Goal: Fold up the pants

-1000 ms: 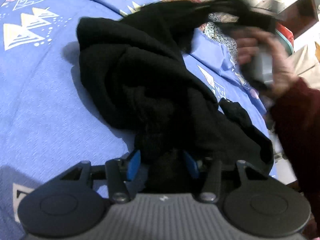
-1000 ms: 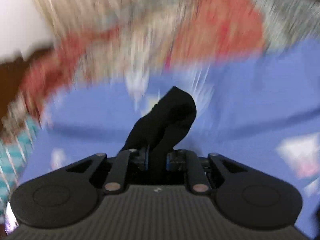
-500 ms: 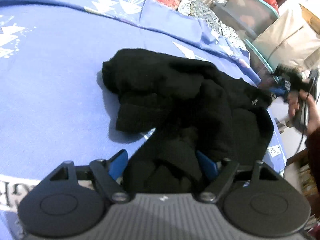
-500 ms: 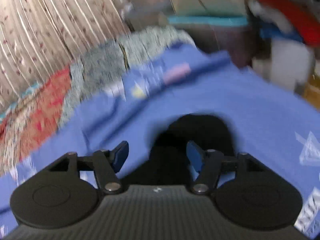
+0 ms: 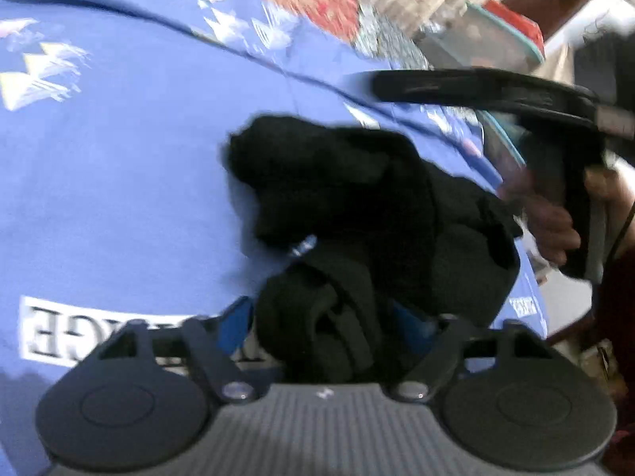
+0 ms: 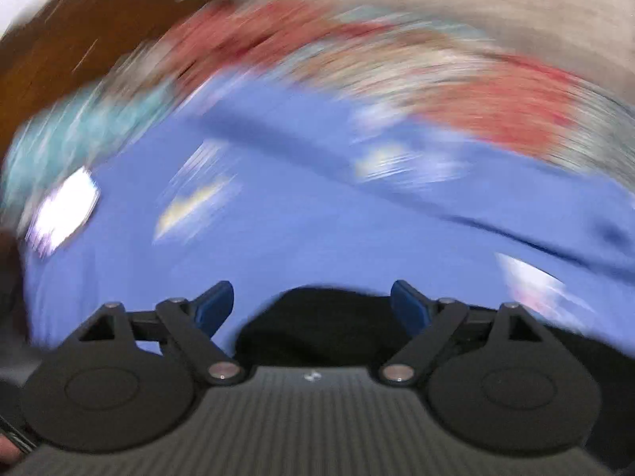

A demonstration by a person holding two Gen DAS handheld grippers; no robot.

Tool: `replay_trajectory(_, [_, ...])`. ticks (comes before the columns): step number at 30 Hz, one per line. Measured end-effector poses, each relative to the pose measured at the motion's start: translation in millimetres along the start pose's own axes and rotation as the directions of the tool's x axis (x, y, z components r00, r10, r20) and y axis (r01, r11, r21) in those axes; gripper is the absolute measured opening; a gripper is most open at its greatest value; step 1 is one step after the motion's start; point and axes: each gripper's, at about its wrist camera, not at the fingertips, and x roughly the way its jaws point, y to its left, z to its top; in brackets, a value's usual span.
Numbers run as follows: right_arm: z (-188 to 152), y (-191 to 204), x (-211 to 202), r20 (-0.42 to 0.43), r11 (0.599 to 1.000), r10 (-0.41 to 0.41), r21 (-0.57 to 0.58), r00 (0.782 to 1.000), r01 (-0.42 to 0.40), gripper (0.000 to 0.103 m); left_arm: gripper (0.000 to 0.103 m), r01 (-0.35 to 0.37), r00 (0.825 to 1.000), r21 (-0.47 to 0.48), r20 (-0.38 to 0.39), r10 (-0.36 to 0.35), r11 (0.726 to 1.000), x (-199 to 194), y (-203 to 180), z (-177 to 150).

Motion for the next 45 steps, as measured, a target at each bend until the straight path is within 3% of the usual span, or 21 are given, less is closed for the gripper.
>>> replay_trajectory(2, [3,30,53,-0.184,0.976,-0.013,-0.215,0.983,-0.027,0.087,0.032,0.009,1.0,0.017,-0.023,-0.009,1.0,9,-3,-2])
replay_trajectory(4, [-12,43,95,-0.318,0.928,-0.108,-0.373,0.942,-0.019,0.064,0.02,0.034,0.999,0.033,-0.012,-0.034,0.999,6,-4,-5])
replay_trajectory(5, [-16,40,107,-0.353,0.912,-0.132,-0.41,0.926,-0.026,0.046,0.018,0.033,0.999,0.046,0.006,-0.033,0.998,0,-5,-6])
replay_trajectory(6, [-9,34,115,-0.364,0.92,-0.124,-0.39,0.923,-0.03,0.039,0.018,0.02,0.999,0.056,0.037,-0.022,0.998,-9,-4,-6])
replay_trajectory(8, [24,19,113,-0.275,0.96,-0.095,-0.281,0.957,0.015,0.024,0.017,0.0,0.995,0.045,0.097,-0.005,0.999,-27,2,-6])
replay_trajectory(11, [88,-7,84,0.007,0.997,0.036,0.062,0.999,-0.036,0.018,0.016,-0.042,0.97,-0.004,0.24,0.041,0.999,-78,21,-12])
replay_trajectory(12, [103,-19,71,0.135,0.976,0.094,0.181,0.986,-0.118,0.015,0.016,-0.073,0.953,-0.019,0.293,0.076,0.997,-96,29,-17])
replay_trajectory(15, [121,-55,61,0.481,0.829,0.168,0.403,0.86,-0.387,0.016,0.017,-0.168,0.908,-0.107,0.371,0.196,0.98,-136,59,-35])
replay_trajectory(16, [124,-60,70,0.504,0.807,0.128,0.448,0.854,-0.385,0.02,0.019,-0.191,0.904,-0.14,0.36,0.23,0.972,-139,68,-40])
replay_trajectory(18, [131,-54,103,0.39,0.829,0.067,0.49,0.918,-0.268,0.061,0.029,-0.246,0.903,-0.233,0.299,0.31,0.941,-139,92,-52])
replay_trajectory(19, [128,-45,122,0.308,0.85,0.033,0.492,0.951,-0.189,0.061,0.031,-0.249,0.905,-0.287,0.27,0.328,0.925,-140,104,-58])
replay_trajectory(21, [116,-31,143,0.206,0.884,-0.013,0.459,0.978,-0.085,0.061,0.051,-0.177,0.92,-0.36,0.269,0.284,0.916,-145,124,-66])
replay_trajectory(25, [86,-4,147,0.138,0.905,0.0,0.422,0.99,-0.059,0.061,0.063,-0.118,0.907,-0.42,0.323,0.269,0.9,-153,143,-57])
replay_trajectory(28, [90,31,135,0.132,0.931,0.037,0.355,0.991,-0.082,0.064,0.068,-0.038,0.922,-0.452,0.329,0.206,0.891,-141,157,-42])
replay_trajectory(31, [98,67,140,0.107,0.955,0.072,0.28,0.992,-0.099,0.084,0.081,0.066,0.927,-0.507,0.35,0.135,0.859,-129,166,-37])
replay_trajectory(32, [101,76,149,0.087,0.959,0.085,0.261,0.993,-0.105,0.088,0.081,0.089,0.925,-0.511,0.362,0.119,0.855,-125,167,-34])
replay_trajectory(34, [100,96,169,0.028,0.969,0.108,0.222,0.994,-0.112,0.088,0.057,0.062,0.927,-0.51,0.348,0.14,0.858,-118,164,-31])
replay_trajectory(36, [98,114,201,-0.06,0.981,0.069,0.187,0.996,-0.056,0.082,0.015,0.013,0.936,-0.493,0.312,0.163,0.87,-111,164,-23])
replay_trajectory(38, [90,120,233,-0.16,0.983,0.025,0.186,0.987,0.005,0.046,0.012,-0.037,0.927,-0.434,0.322,0.193,0.9,-116,151,-25])
replay_trajectory(40, [91,116,236,-0.146,0.97,0.005,0.241,0.989,0.031,0.023,0.011,-0.093,0.902,-0.368,0.362,0.235,0.925,-135,137,-30])
replay_trajectory(45, [120,121,204,0.052,0.929,0.125,0.345,0.991,-0.135,0.018,0.011,-0.121,0.85,-0.331,0.452,0.27,0.936,-185,129,-51])
